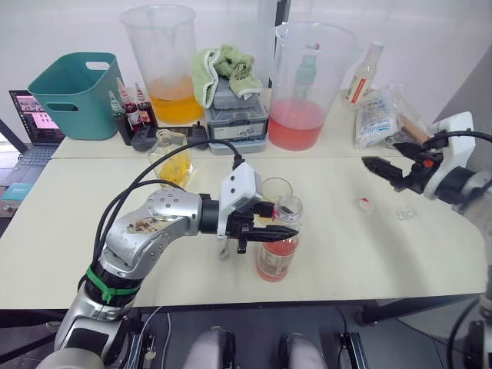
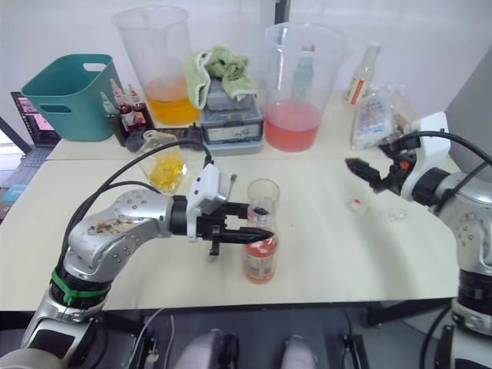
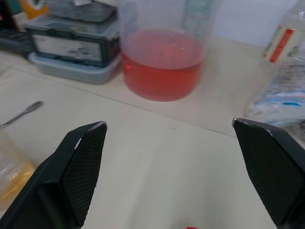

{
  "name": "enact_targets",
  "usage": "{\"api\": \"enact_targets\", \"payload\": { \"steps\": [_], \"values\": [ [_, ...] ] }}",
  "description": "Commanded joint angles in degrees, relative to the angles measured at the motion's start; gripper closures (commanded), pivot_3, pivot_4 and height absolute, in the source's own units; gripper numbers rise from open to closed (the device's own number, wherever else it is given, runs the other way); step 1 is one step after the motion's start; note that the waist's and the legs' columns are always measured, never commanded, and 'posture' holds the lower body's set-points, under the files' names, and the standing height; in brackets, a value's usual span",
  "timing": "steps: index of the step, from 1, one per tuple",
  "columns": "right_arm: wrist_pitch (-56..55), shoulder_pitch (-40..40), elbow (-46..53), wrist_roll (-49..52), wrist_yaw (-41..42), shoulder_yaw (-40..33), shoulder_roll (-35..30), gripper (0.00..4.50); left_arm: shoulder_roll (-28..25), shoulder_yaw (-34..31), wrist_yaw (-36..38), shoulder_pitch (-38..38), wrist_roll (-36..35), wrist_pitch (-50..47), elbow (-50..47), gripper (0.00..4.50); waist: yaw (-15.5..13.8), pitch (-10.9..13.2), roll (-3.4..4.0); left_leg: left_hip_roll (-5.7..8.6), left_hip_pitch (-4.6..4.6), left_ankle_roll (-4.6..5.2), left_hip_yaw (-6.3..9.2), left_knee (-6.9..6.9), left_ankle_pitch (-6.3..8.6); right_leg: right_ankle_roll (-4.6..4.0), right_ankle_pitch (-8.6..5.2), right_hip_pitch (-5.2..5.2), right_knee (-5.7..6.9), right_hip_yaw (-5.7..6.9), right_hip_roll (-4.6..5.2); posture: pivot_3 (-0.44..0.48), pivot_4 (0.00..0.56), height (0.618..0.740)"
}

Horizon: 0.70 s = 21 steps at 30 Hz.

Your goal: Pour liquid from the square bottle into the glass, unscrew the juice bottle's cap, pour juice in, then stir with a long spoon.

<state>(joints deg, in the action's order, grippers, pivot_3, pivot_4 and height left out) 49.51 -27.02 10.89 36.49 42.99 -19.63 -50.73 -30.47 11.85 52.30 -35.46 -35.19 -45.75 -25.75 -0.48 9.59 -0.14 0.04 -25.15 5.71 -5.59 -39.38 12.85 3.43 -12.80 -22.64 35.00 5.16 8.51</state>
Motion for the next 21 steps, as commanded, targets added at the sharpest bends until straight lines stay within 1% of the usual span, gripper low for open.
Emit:
{"api": "enact_targets", "payload": {
  "steps": [1, 5, 11, 13, 15, 17, 19, 21],
  "values": [
    [1.47, 0.40, 4.11, 6.20, 7.48, -2.62, -3.59, 0.02, -2.11, -3.08, -1.36, 1.03, -2.38, -3.16, -2.71, 2.90, 0.07, 0.01, 0.00, 0.00, 0.00, 0.01, -0.01, 0.01, 0.00, 0.00, 0.00, -0.03, 0.00, 0.00, -0.01, 0.000, 0.150, 0.739],
    [2.43, 0.87, 5.94, 10.29, 10.90, -2.39, -4.51, 0.02, -3.39, -7.85, -2.86, 1.71, -6.95, -5.34, -4.17, 2.90, -0.02, 0.02, -0.03, 0.00, -0.01, 0.02, -0.02, 0.04, 0.01, 0.00, 0.00, -0.07, 0.01, -0.03, 0.00, 0.000, 0.150, 0.739],
    [2.77, 0.77, 7.21, 13.39, 12.05, -1.20, -3.83, 0.02, -4.60, -13.60, -5.57, -3.19, -13.12, -10.50, -2.45, 2.90, -0.92, 0.10, -0.15, 0.06, -0.10, -0.08, 0.00, 0.01, -0.07, 0.01, 0.00, -0.10, -0.01, -0.02, 0.02, 0.000, 0.150, 0.739],
    [2.76, 0.89, 7.43, 13.98, 12.29, -0.73, -3.67, 0.02, -5.78, -15.21, -5.92, -4.10, -14.60, -11.83, -2.56, 2.90, -1.00, 0.11, -0.17, 0.07, -0.12, -0.16, -0.01, -0.03, -0.12, 0.02, 0.00, -0.11, -0.01, -0.03, 0.02, 0.000, 0.150, 0.739],
    [2.64, 0.97, 7.74, 14.49, 12.46, -0.16, -3.21, 0.02, -8.25, -18.00, -5.97, -5.31, -15.65, -12.63, -1.62, 2.90, -0.94, 0.12, -0.19, 0.07, -0.12, -0.17, -0.03, -0.02, -0.12, 0.02, 0.00, -0.14, 0.01, -0.04, 0.02, 0.000, 0.150, 0.739],
    [2.27, 1.04, 8.02, 14.53, 12.01, 0.36, -2.73, 0.02, -10.26, -20.28, -5.95, -6.69, -15.50, -11.74, 0.42, 2.90, -0.86, 0.14, -0.21, 0.06, -0.13, -0.21, -0.05, -0.01, -0.14, 0.02, 0.00, -0.21, 0.06, -0.04, 0.01, 0.000, 0.150, 0.739],
    [2.13, 1.16, 8.30, 14.53, 11.59, 0.51, -2.41, 0.02, -11.16, -21.05, -6.42, -7.79, -14.89, -10.70, 2.27, 2.90, -0.95, 0.14, -0.22, 0.07, -0.18, -0.27, -0.07, 0.00, -0.18, 0.01, 0.00, -0.31, 0.12, -0.03, -0.01, 0.000, 0.150, 0.739],
    [2.47, 2.07, 9.25, 15.21, 11.49, -0.31, -2.38, 0.02, -12.35, -19.77, -7.01, -9.05, -11.16, -8.37, 4.56, 2.90, -1.15, 0.16, -0.24, 0.08, -0.20, -0.28, -0.12, 0.00, -0.18, 0.01, 0.00, -0.31, 0.12, -0.03, -0.02, 0.000, 0.150, 0.739]
  ]
}}
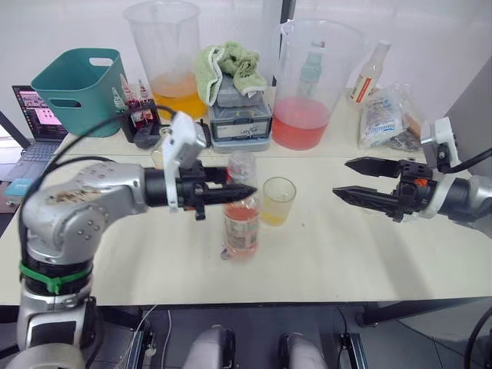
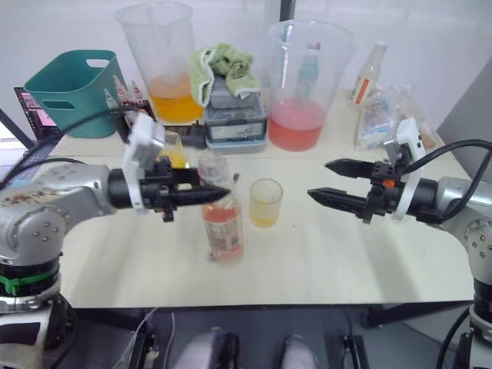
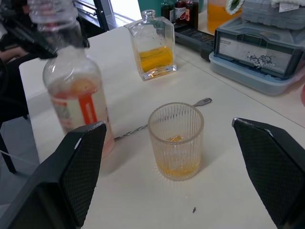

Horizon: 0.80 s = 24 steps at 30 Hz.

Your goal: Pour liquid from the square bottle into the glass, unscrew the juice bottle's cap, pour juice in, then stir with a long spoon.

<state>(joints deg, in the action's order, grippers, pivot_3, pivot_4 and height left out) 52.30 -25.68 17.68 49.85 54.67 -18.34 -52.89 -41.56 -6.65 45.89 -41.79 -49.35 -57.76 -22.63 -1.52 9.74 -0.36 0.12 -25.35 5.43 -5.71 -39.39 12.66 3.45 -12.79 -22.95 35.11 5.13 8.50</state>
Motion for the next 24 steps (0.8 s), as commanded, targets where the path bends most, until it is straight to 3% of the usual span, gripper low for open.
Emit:
{"api": "enact_targets", "payload": {
  "steps": [1, 8, 24],
  "values": [
    [-0.20, 1.12, 2.87, 2.12, -0.26, -1.92, -0.23, 0.02, -1.73, -0.58, -0.87, -3.25, 4.54, 4.54, 2.48, 2.90, -0.26, 0.02, -0.03, 0.01, 0.00, 0.00, 0.00, 0.00, 0.00, 0.00, 0.00, 0.01, -0.02, 0.00, 0.00, 0.000, 0.150, 0.739],
    [0.51, 5.39, 6.92, 4.77, -1.83, -5.19, -1.20, 0.02, 0.54, 5.21, -1.67, -7.54, 17.72, 18.23, 11.34, 2.90, -1.04, 0.07, -0.12, 0.02, -0.02, 0.01, -0.13, 0.00, 0.00, 0.00, 0.00, -0.02, -0.05, -0.01, 0.00, 0.000, 0.150, 0.739],
    [-0.61, 13.03, 15.20, 10.08, -11.96, -10.54, 0.97, 0.02, 12.98, 17.93, -9.16, -13.55, 47.14, 54.21, 34.44, 2.90, -1.02, 0.08, -0.18, 0.00, -0.18, 0.05, -0.20, 0.00, 0.02, -0.02, 0.03, -0.17, -0.05, 0.00, 0.02, 0.000, 0.150, 0.739]
  ]
}}
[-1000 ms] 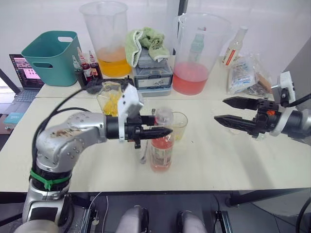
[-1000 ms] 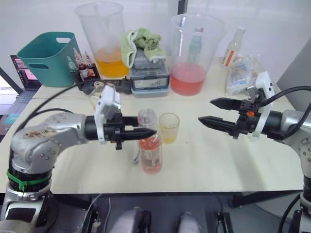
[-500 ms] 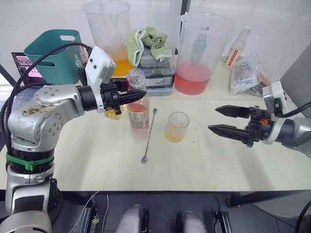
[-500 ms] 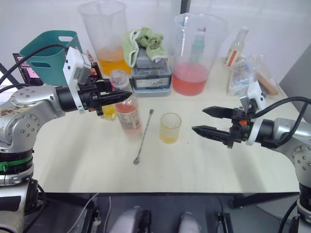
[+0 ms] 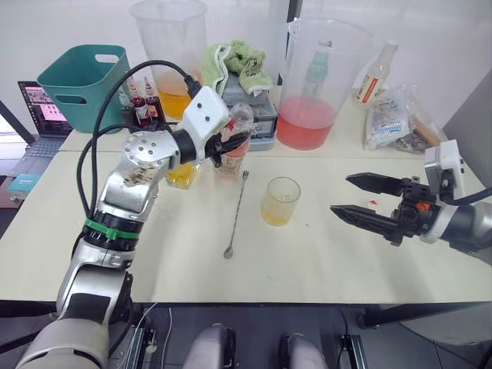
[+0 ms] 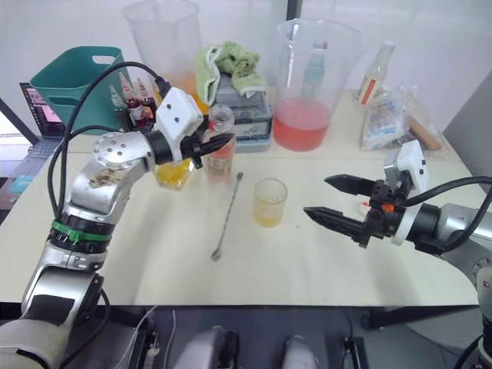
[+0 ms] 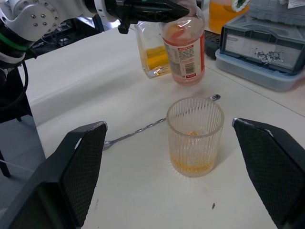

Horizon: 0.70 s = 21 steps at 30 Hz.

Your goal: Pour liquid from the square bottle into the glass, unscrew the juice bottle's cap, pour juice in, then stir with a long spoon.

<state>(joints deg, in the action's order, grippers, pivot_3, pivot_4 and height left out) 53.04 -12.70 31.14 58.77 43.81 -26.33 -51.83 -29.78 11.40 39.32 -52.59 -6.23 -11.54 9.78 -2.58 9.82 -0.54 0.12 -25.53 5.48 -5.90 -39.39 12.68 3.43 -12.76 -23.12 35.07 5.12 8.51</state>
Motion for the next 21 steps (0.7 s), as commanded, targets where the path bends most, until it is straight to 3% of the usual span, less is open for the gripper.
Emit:
{"api": "enact_targets", "payload": {
  "steps": [1, 11, 21],
  "values": [
    [-1.46, 0.34, 1.98, 1.26, -1.36, -2.67, -0.18, 0.02, 2.11, 0.25, -3.65, -2.91, 5.51, 10.91, 3.72, 2.90, -0.06, 0.00, 0.00, 0.00, 0.00, 0.01, -0.01, 0.00, 0.01, 0.00, 0.00, -0.01, 0.01, 0.00, 0.01, 0.000, 0.150, 0.739],
    [-1.33, 2.46, 4.00, 1.62, -5.34, -3.16, -0.20, 0.02, 5.46, 4.65, -10.36, -3.82, 19.45, 31.19, 14.73, 2.90, -0.14, 0.00, -0.01, -0.02, -0.15, 0.28, -0.02, -0.32, 0.17, 0.08, 0.06, -0.03, 0.05, 0.03, 0.07, 0.000, 0.150, 0.739],
    [-2.25, 2.89, 5.25, 0.43, -9.33, -0.86, 0.69, 0.02, 5.74, 7.54, -14.72, -4.13, 29.47, 37.21, 18.16, 2.90, -0.16, 0.00, -0.01, -0.01, -0.31, 0.33, -0.01, -0.44, 0.20, 0.13, 0.09, -0.10, 0.07, 0.10, 0.13, 0.000, 0.150, 0.739]
  ]
}}
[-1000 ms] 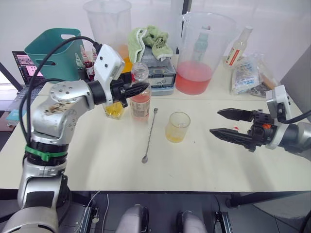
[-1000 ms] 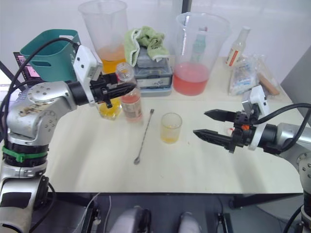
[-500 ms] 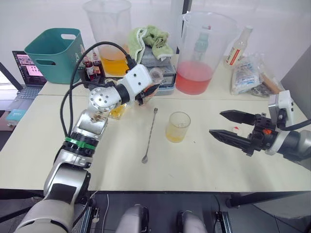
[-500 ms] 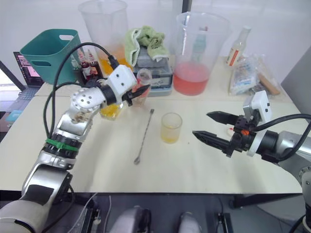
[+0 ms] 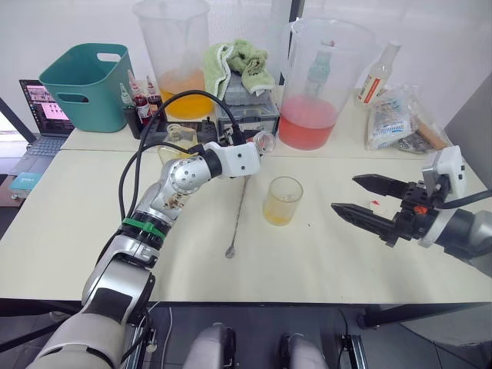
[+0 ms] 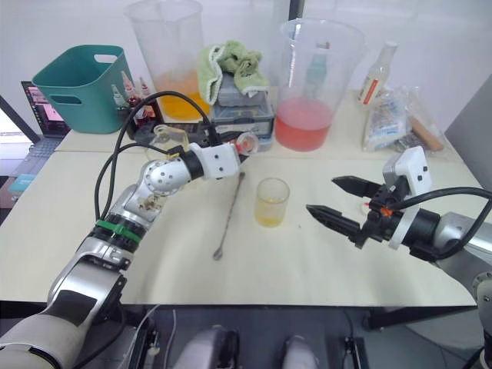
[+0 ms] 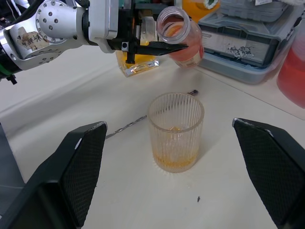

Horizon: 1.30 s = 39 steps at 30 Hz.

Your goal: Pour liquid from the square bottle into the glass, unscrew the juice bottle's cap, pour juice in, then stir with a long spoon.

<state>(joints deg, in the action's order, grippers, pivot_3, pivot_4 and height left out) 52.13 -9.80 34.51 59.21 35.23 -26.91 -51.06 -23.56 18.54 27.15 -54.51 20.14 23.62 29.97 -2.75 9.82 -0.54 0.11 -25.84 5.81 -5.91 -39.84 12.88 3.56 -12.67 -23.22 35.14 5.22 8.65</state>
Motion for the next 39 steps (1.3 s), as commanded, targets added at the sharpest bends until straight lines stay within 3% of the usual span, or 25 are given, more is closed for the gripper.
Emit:
{"api": "enact_targets", "payload": {
  "steps": [1, 39],
  "values": [
    [-1.41, 0.09, 1.91, -0.11, -0.89, -0.13, -0.12, 0.02, -0.63, 0.75, -2.97, -2.16, 4.17, 2.30, -1.97, 2.90, 0.01, 0.00, 0.00, 0.00, 0.00, 0.00, 0.00, 0.00, 0.00, 0.00, 0.00, 0.00, 0.01, 0.01, 0.00, 0.000, 0.150, 0.739],
    [-1.33, 0.69, 2.37, 1.82, -5.66, 0.80, 0.84, 0.02, -0.49, 7.00, -10.44, -2.18, 23.83, 1.57, -6.87, 2.90, 0.12, 0.00, 0.00, 0.00, -0.03, 0.04, 0.01, -0.08, 0.01, 0.02, 0.01, -0.01, 0.10, 0.04, 0.00, 0.000, 0.150, 0.739]
  ]
}}
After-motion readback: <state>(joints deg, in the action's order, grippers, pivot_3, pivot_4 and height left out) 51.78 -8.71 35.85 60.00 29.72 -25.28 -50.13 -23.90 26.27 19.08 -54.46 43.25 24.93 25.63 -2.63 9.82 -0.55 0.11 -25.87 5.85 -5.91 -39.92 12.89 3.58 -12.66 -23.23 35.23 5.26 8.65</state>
